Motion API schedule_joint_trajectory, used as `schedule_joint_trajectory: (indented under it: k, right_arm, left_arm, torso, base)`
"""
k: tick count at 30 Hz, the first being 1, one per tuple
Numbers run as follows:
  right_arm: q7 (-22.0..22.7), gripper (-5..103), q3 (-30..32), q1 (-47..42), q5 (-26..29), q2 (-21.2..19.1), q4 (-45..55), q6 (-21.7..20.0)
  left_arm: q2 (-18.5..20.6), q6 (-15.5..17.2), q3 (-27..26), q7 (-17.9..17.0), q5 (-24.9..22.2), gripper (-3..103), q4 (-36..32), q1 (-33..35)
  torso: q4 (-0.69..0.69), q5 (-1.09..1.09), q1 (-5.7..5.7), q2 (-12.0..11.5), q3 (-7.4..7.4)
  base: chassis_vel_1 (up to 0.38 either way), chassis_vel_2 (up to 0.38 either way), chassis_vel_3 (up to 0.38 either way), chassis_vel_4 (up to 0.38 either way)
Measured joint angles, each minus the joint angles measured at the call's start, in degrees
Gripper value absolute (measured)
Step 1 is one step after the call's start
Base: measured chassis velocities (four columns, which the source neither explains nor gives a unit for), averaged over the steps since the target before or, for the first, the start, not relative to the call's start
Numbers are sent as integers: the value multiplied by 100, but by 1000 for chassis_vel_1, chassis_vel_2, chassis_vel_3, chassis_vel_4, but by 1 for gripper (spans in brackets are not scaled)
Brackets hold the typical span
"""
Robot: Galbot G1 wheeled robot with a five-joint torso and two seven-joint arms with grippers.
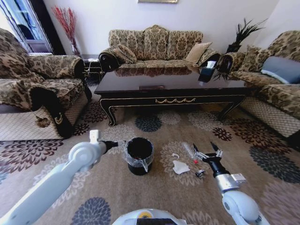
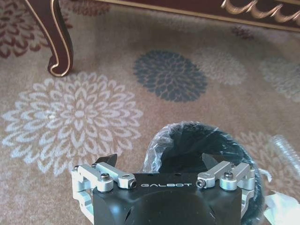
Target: Move to the front of the table and pick up the trash from the floor, then place it into the trash bin.
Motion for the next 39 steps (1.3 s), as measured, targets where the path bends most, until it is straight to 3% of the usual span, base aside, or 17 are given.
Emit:
schedule_joint_trajectory:
  k: [13,17,29,37,39]
  right_arm:
    - [56,100,12,21,5,1,-103,-52]
    - [64,100,3,28,19,-26,-103,-69]
    - [85,100,-15,43,48,-38,-195,-76]
    - [95,100,-68,98,23,25,-316,-77]
    - [100,100,-85,114,17,44,-345,-77]
  left_arm:
    - [-327,23,328,-738,-712,100,591,-308]
    - [-588,13,401,-531,-591,100,959,-275]
    - [-1429,-1,584,-401,-144,100,1752,-254]
    - [-1596,-5,773,-501,53,102,2137,-363]
    - [-1628,-6,844,-553,56,99,2266,-450]
  torso:
    - [2,1,0,0,0]
    - [2,-1,0,0,-1]
    - [1,0,0,-1,-1]
    - [2,0,0,0,-1]
    - [1,-1,0,-1,-1]
  base:
    - [0,0,0,0]
    - [0,0,0,0]
    - [0,0,0,0]
    - [0,0,0,0]
    - [0,0,0,0]
